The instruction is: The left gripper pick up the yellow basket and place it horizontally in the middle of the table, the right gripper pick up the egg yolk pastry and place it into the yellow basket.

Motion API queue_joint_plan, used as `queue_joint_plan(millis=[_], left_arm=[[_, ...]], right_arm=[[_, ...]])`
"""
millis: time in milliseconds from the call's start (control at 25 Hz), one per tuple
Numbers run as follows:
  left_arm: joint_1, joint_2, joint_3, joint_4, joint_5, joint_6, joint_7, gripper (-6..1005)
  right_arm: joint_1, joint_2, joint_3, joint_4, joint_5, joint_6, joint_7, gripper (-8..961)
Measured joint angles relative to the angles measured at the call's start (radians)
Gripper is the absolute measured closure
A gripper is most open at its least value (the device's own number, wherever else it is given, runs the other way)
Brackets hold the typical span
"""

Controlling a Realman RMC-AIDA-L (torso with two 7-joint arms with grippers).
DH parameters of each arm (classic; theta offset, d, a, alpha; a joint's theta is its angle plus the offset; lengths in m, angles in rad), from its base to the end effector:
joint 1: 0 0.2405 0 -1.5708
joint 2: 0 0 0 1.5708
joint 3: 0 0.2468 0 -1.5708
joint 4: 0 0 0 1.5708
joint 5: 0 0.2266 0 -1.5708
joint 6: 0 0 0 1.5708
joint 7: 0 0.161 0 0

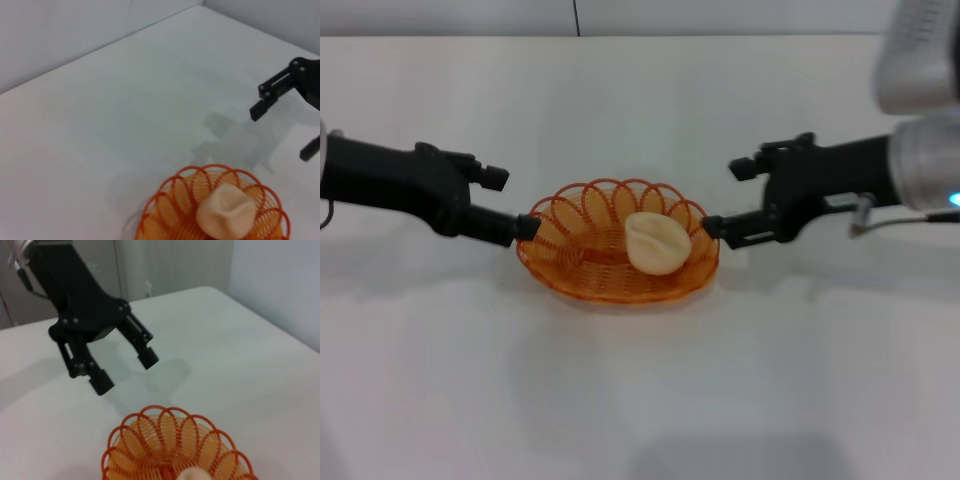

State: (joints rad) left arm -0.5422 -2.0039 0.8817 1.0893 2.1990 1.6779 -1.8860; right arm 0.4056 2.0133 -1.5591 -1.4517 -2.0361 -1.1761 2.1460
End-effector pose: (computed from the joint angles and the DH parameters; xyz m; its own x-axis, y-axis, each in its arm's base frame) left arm -0.2296 0.3624 0.0525 0.8655 0.4723 0.1668 0.4971 -0.8506 -0.1713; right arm 0.1269 0.3593 -0.0253 0.9551 -0.2440 -0.1682 -0.2858 -0.9087 -0.3043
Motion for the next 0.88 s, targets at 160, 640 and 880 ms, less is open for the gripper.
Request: queue_joint_plan(millis=[160,640,880], left_arm=[[0.043,-0.005,-0.001,0.017,-0.029,0.017,0.053,112],[0.065,-0.004,0.002,0.032,-0.124,0.055,0.181,112],[0.049,-0.024,0.007,0.021,-0.125,0.114,0.238,112]], right_arm=[[-0.090,-0.002,0.038,-0.048,0.068,-0.040,-0.058,171],[-0.147,-0.004,0.094,-0.028,0.185,-0.122,-0.170,178],[-0.129,-0.004,0.094,-0.007,0.182,-0.150,-0.182,178]])
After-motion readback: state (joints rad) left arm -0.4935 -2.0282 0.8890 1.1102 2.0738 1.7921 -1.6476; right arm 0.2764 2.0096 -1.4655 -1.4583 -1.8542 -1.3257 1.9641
